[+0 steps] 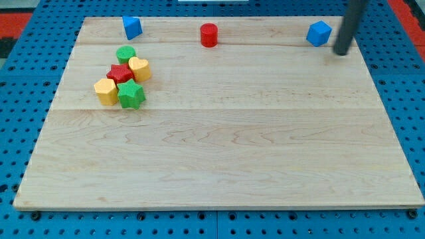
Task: Slide blue cube slightly left and up
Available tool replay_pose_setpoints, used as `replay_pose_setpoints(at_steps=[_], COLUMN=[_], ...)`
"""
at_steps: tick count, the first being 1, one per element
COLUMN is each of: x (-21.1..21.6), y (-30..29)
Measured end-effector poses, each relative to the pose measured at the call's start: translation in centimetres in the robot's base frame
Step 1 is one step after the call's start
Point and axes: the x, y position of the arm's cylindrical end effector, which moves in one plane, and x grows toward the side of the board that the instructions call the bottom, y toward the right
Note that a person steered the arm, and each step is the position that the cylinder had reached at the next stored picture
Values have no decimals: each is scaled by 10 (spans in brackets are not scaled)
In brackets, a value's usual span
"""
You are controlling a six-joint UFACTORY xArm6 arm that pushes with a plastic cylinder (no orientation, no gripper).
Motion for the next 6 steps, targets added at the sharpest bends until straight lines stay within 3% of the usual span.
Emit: replay_pose_setpoints(at_steps=[1, 2, 3, 4, 6], x=[-36, -56, -53, -12, -28], y=[20, -39, -67, -64, -111])
